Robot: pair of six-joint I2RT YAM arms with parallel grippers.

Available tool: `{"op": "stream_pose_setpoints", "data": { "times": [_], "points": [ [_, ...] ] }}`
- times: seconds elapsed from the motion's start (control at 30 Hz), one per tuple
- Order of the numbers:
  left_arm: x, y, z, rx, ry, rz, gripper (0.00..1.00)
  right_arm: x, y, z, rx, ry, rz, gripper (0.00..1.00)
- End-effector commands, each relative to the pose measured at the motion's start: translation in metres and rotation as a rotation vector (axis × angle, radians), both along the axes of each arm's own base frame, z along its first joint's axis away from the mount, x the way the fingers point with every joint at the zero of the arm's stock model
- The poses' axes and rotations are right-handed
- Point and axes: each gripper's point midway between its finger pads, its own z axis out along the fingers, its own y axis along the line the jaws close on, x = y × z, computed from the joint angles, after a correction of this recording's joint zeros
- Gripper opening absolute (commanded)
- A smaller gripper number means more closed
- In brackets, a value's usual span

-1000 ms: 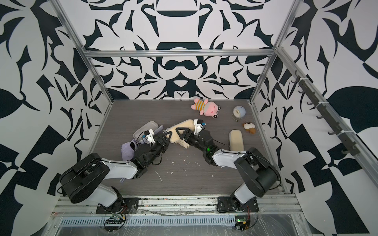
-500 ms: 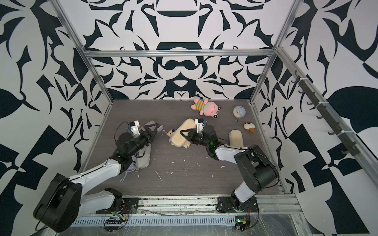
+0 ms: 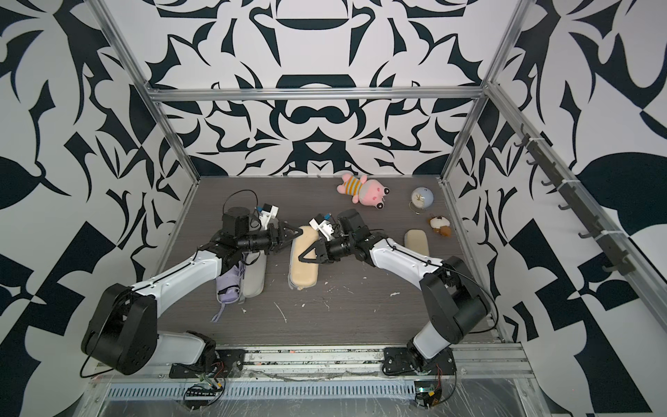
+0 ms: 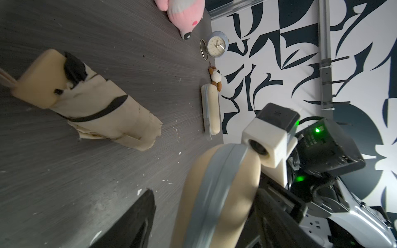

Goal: Put umbrellas into zippered umbrella sleeves
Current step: Adjust the umbrella sleeve.

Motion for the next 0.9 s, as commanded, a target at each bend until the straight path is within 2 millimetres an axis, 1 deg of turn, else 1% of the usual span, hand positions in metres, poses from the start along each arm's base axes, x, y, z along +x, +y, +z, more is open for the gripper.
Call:
{"op": "stream_pose_setpoints", "data": {
  "times": [0.0,0.13,0.27,0.33,0.43,0.47,0.5,0.57,0.63,0.7,0.73,0.77,0.8,0.87],
  "points": [
    [-0.011,-0.015,0.015,-0.063,-0.041,-0.089,0.71,-0.006,0.013,0.037,0.101,-0.079,0.098,0.18],
    [-0.015,-0.022,0.013,-0.129,-0.028,-0.126,0.57,-0.005,0.016,0.041,0.127,-0.049,0.103,0.26],
    [-0.017,-0.029,0.024,-0.193,-0.050,-0.171,0.45,-0.003,0.016,0.038,0.120,-0.018,0.094,0.36],
    [-0.017,-0.031,0.032,-0.214,-0.076,-0.196,0.39,-0.003,0.015,0.035,0.111,-0.007,0.087,0.39],
    [-0.016,-0.033,0.044,-0.254,-0.113,-0.226,0.18,0.000,0.009,0.028,0.090,0.019,0.059,0.50],
    [-0.013,-0.030,0.045,-0.264,-0.117,-0.223,0.11,0.001,0.003,0.025,0.079,0.029,0.038,0.55],
    [-0.007,-0.023,0.044,-0.271,-0.120,-0.200,0.08,0.001,-0.004,0.024,0.072,0.035,0.017,0.60],
    [0.009,-0.002,0.043,-0.276,-0.136,-0.124,0.04,0.002,-0.024,0.021,0.057,0.026,-0.041,0.63],
    [0.025,0.018,0.045,-0.267,-0.185,-0.038,0.00,-0.001,-0.043,0.014,0.020,-0.020,-0.094,0.64],
    [0.035,0.027,0.050,-0.261,-0.233,0.013,0.00,-0.005,-0.060,-0.007,-0.103,-0.122,-0.142,0.64],
    [0.038,0.027,0.054,-0.262,-0.249,0.020,0.00,-0.006,-0.067,-0.018,-0.157,-0.184,-0.159,0.61],
    [0.041,0.026,0.059,-0.267,-0.264,0.026,0.00,-0.005,-0.073,-0.028,-0.219,-0.274,-0.185,0.57],
    [0.043,0.026,0.062,-0.272,-0.269,0.031,0.00,-0.003,-0.079,-0.034,-0.278,-0.391,-0.211,0.51],
    [0.045,0.026,0.068,-0.286,-0.274,0.036,0.00,0.002,-0.082,-0.033,-0.369,-0.651,-0.249,0.42]
  ]
}}
